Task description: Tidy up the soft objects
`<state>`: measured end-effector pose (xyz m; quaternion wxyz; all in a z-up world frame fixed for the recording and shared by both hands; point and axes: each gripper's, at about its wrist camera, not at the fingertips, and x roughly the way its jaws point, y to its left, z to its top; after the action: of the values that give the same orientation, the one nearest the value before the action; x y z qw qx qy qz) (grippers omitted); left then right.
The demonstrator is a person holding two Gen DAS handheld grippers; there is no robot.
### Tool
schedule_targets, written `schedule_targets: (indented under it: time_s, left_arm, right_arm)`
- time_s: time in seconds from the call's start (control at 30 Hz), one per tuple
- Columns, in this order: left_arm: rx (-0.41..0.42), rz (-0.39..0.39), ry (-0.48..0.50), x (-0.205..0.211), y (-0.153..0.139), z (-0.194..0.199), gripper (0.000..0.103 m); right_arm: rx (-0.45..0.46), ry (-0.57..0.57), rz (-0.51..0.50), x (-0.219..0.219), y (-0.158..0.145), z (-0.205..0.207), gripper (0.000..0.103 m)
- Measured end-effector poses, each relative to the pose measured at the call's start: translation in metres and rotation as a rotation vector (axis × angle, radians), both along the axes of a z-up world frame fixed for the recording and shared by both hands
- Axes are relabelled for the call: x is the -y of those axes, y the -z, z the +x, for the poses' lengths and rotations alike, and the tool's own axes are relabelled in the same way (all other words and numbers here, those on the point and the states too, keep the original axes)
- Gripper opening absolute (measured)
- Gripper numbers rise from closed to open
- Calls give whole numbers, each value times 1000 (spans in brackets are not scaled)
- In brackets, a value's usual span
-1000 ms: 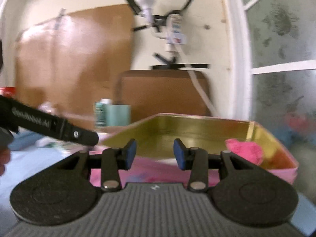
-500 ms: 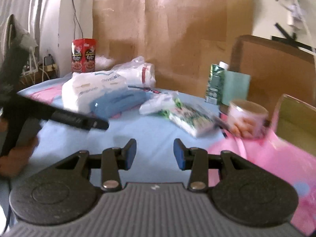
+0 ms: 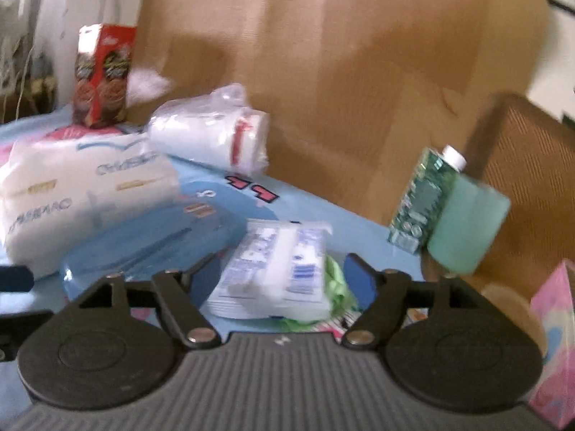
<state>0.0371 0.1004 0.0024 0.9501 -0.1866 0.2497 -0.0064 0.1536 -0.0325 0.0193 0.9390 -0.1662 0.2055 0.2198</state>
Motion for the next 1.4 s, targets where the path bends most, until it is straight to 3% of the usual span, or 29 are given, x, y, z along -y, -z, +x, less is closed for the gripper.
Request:
schedule_targets:
  time_s: [0.07, 0.17, 0.33, 0.5, 0.67, 0.77, 0.83, 0.93, 1.03, 1.13, 1.27, 1.4]
  left_arm:
    - [5, 1, 3, 0, 0, 0, 76]
    - [0, 9, -8, 1, 0, 0, 76]
    - [-1, 8, -13, 1, 0, 0, 76]
    - [-4, -8, -18, -2, 0, 1, 77]
    - [-23, -11, 9, -1, 1, 3, 79]
    - [-31, -19, 57, 2, 1, 5, 79]
    - [-33, -23, 103, 4, 1, 6, 79]
    - [-45, -39, 207, 10, 1, 8, 76]
    - [-54, -42, 270, 23, -2, 1, 76]
    - [-66, -71, 379, 45, -2, -9, 67]
    - [-103, 39, 471, 87, 0, -17, 51]
    - [-113, 50, 519, 111, 3, -23, 46]
  right_arm:
    - [11, -8, -25, -7, 3, -1, 89]
    - [0, 13, -117, -23, 14, 11, 82]
    - [-32, 52, -62, -13, 13, 15, 73]
    - [-35, -68, -10, 23, 4, -43, 73]
    - [-131, -253, 32, 76, 11, -120, 73]
    - [-187, -281, 86, 110, 19, -158, 74]
    - [-187, -215, 125, 131, 26, -177, 83]
    - [-172, -104, 182, 154, 37, -197, 84]
    - [-160, -93, 221, 159, 42, -210, 85]
    - [-132, -103, 186, 154, 44, -213, 85]
    - [-129, -107, 175, 140, 44, -202, 83]
    - [-129, -104, 209, 147, 43, -205, 60]
